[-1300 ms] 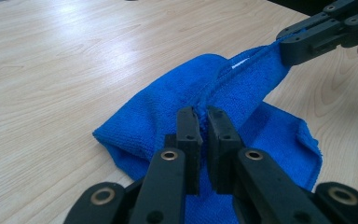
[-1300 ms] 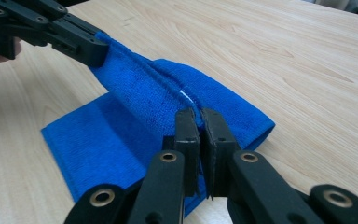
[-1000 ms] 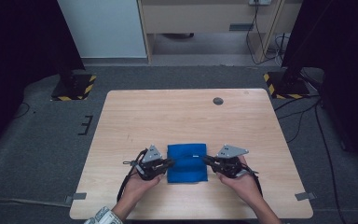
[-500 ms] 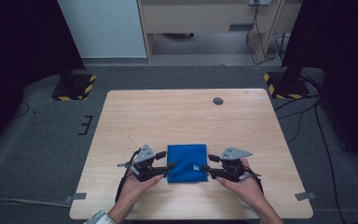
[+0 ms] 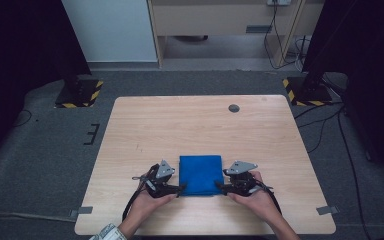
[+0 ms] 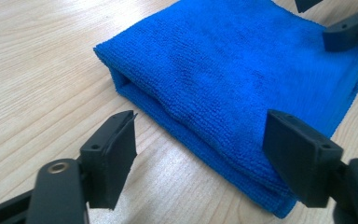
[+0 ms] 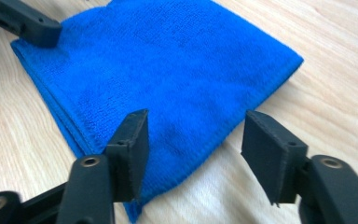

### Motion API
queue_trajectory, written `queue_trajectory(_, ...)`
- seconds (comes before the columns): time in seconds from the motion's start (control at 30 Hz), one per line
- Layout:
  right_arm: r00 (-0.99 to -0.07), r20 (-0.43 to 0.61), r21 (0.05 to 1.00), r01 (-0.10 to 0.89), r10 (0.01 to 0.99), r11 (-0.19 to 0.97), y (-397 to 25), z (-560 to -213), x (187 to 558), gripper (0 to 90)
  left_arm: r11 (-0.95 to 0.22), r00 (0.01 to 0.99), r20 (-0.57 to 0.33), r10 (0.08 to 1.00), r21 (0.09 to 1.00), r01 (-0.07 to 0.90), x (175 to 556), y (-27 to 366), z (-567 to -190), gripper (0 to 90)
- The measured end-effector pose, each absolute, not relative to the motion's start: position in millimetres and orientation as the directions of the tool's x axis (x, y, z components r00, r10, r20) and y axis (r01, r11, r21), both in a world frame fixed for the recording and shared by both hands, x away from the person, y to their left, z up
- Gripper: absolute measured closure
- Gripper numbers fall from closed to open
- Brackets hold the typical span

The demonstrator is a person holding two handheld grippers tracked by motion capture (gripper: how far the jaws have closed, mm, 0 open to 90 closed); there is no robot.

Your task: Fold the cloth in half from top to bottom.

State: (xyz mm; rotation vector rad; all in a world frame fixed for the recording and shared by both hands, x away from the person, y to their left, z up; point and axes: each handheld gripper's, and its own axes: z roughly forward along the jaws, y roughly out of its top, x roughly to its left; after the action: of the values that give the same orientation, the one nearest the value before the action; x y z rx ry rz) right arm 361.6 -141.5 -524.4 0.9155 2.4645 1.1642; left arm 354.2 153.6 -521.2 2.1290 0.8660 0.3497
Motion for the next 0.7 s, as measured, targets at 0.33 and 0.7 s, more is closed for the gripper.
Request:
queue_trajectory(0.33,-0.721,0.061,0.827,0.423,0.691,0.369,-149,-507,366,15.7,-0.338,0.678,-0.066,0.732,0.829,0.445,362,170,-503,8.0)
queue_trajectory(0.7,-0.601,0.055,0.826,0.476,0.798,0.302,-198,-509,384,9.3,-0.340,0.605,-0.036,0.795,0.799,0.495,381,213,-505,6.2)
